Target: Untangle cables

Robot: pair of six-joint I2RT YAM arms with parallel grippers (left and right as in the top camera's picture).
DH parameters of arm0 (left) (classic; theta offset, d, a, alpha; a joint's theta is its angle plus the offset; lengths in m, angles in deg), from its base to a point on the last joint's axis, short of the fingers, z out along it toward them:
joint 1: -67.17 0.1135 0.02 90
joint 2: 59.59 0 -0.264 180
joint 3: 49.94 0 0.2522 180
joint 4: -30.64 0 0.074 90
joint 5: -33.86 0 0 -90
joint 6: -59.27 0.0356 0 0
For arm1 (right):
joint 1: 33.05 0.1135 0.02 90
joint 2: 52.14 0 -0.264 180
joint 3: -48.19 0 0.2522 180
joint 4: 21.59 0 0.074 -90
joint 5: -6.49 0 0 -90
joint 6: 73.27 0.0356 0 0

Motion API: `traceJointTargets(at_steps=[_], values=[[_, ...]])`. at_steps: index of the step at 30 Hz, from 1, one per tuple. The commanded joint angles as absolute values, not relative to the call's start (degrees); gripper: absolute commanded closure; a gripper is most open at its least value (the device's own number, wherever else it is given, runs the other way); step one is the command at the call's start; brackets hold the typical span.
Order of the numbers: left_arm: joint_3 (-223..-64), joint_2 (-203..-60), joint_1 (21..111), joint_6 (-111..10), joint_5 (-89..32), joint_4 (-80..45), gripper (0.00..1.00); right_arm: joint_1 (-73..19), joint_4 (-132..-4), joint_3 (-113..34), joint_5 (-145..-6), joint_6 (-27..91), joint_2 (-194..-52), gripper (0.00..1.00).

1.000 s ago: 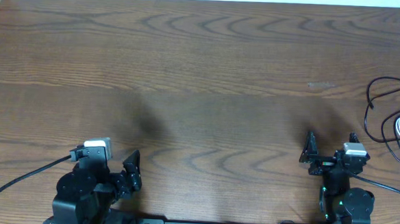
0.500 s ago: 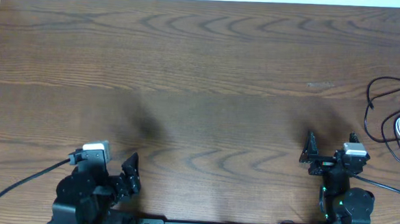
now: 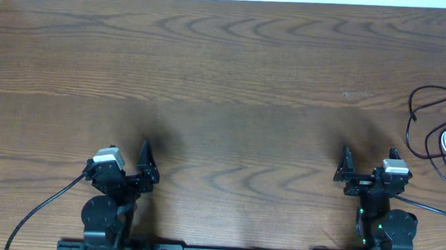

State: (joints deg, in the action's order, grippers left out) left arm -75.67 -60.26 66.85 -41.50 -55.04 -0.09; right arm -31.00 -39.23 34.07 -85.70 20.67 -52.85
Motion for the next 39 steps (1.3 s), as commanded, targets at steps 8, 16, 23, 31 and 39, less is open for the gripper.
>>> traceJointTargets(at_steps=[8, 16, 23, 31, 39], values=[[-63.9, -59.7, 68.2, -34.2, -58.4, 26.4, 0.20, -31.2, -39.4, 34.1, -85.7, 21.4, -52.5, 0.01], [-63.9, -59.7, 68.2, -28.6, -57.9, 15.0, 0.20, -31.2, -39.4, 34.1, -85.7, 21.4, -52.5, 0.01], [-63.9, -59.7, 68.2, -25.2, -56.6, 12.6, 0.20, -31.2, -39.4, 34.1, -85.7, 21.4, -52.5, 0.01], [-63.9, -59.7, 68.2, -26.7, -56.6, 12.7, 0.20, -31.2, -39.4, 34.1, -85.7, 21.4, -52.5, 0.01], [-63.9, -59.7, 68.2, -26.7, -56.6, 12.7, 0.20, -31.2, -39.4, 34.1, -85.7, 21.4, -52.5, 0.01]])
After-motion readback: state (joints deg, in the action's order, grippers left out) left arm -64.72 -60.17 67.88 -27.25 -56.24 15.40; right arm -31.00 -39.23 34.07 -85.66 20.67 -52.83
